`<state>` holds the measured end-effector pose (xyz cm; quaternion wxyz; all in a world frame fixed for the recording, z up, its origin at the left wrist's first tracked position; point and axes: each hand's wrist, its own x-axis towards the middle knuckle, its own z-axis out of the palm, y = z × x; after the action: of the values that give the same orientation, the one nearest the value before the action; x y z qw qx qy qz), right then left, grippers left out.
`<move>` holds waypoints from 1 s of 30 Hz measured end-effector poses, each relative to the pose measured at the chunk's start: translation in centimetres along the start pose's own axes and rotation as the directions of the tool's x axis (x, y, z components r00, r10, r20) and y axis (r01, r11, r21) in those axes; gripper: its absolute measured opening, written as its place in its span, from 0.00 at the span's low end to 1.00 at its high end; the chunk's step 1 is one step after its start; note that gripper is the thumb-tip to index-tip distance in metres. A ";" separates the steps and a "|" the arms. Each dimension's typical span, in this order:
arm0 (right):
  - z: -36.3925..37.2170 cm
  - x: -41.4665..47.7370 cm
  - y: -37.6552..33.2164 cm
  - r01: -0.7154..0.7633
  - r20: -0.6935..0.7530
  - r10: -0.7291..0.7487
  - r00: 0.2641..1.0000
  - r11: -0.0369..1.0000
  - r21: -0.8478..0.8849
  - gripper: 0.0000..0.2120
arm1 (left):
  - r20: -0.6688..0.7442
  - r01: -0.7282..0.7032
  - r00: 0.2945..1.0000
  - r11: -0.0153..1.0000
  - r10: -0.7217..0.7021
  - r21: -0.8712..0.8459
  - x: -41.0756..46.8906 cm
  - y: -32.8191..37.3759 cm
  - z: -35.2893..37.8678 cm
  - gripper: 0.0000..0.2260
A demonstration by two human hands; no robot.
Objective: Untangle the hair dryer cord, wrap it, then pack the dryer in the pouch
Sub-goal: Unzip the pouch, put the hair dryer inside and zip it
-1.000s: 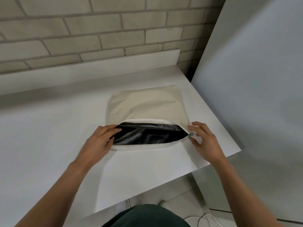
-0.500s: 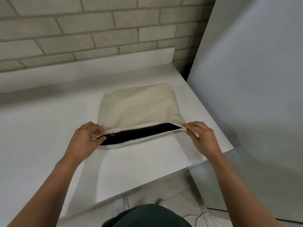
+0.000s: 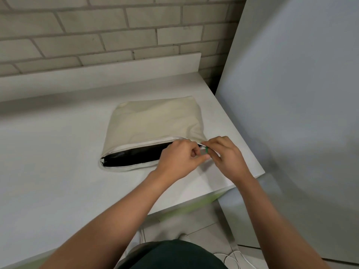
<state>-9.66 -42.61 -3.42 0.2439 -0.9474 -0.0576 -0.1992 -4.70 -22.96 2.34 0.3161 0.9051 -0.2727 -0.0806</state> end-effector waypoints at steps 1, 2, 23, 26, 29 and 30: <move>0.0 0.0 0.1 0.006 0.006 -0.006 1.000 1.000 0.001 0.15 | 0.007 0.017 1.000 1.000 -0.017 0.000 0.4 0.4 0.4 0.15; 0.0 -0.1 0.1 0.013 0.010 -0.013 1.000 1.000 0.001 0.18 | 0.013 0.027 1.000 1.000 -0.027 -0.002 0.9 0.6 0.8 0.14; -0.6 -0.9 2.4 -0.039 -0.052 0.037 0.998 0.999 -0.037 0.08 | -0.128 0.196 0.970 0.975 -0.208 -0.102 0.6 -2.2 0.7 0.05; -0.5 -1.5 2.8 -0.070 -0.041 0.069 0.997 0.997 -0.022 0.08 | -0.227 0.212 0.948 0.974 -0.225 -0.080 -0.7 -4.0 -0.6 0.04; -0.2 -1.9 2.8 -0.071 -0.042 0.069 0.997 0.997 -0.034 0.08 | -0.303 0.249 0.917 0.966 -0.260 -0.074 -2.1 -6.1 -1.8 0.04; -0.1 -1.9 2.9 -0.067 -0.033 0.066 0.997 0.997 -0.041 0.09 | -0.316 0.259 0.910 0.963 -0.269 -0.075 -2.5 -6.7 -2.1 0.04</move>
<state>-10.82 -45.22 -5.37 0.2311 -0.9504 -0.0180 -0.2073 -3.16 -16.13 -0.19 0.3569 0.9294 -0.0912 0.0226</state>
